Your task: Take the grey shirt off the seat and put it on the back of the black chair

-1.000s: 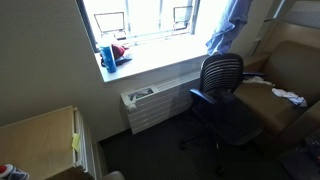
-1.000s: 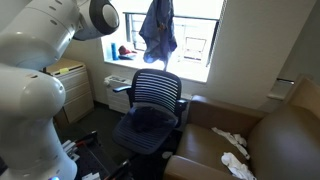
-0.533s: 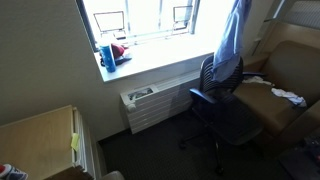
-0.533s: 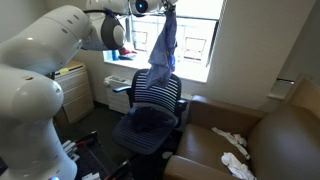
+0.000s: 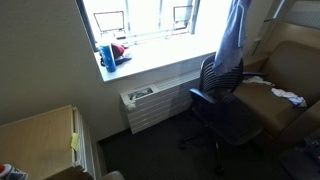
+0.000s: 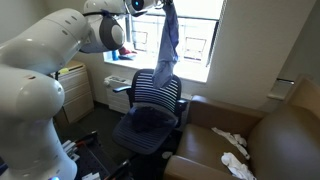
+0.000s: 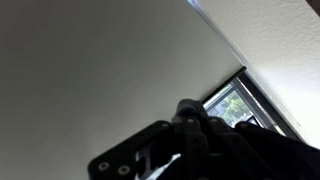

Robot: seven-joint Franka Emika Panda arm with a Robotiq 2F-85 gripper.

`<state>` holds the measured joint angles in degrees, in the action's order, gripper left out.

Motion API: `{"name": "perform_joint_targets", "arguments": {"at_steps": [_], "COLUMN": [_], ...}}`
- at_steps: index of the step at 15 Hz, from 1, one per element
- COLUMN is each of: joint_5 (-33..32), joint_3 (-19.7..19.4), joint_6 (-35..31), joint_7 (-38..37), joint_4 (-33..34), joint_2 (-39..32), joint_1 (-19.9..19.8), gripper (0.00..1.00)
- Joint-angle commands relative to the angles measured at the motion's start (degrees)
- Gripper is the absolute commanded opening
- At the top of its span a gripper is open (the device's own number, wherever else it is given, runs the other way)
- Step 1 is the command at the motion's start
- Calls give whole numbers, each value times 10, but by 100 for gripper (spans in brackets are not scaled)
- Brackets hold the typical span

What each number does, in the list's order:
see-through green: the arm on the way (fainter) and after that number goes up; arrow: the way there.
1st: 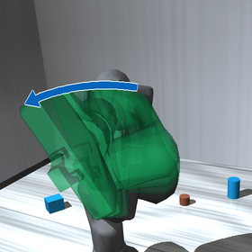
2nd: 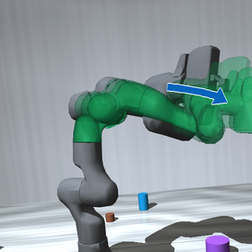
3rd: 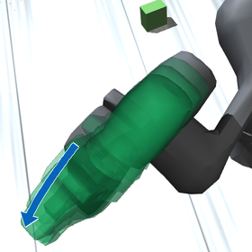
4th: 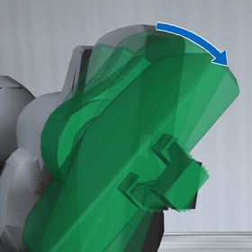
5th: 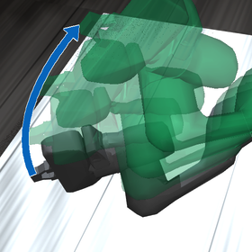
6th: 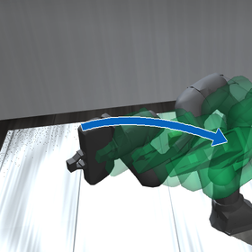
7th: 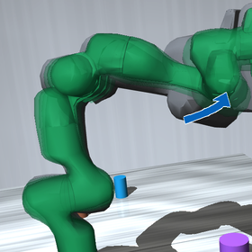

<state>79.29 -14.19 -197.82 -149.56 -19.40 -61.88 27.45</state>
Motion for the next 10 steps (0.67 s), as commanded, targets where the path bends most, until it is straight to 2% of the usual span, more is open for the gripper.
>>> {"name": "perform_joint_targets", "arguments": {"at_steps": [1, 3, 4, 5, 10], "joint_5": [-40, -77, -73, -69, -71], "joint_3": [-28, -34, -51, -33, -47], "joint_6": [0, 0, 0, 0, 0], "joint_7": [0, 2, 2, 3, 5], "joint_4": [1, 1, 1, 1, -4], "joint_2": [66, 98, 113, 92, 127], "joint_1": [34, 53, 59, 52, 75], "gripper": [1, 1, 1, 4, 1]}}
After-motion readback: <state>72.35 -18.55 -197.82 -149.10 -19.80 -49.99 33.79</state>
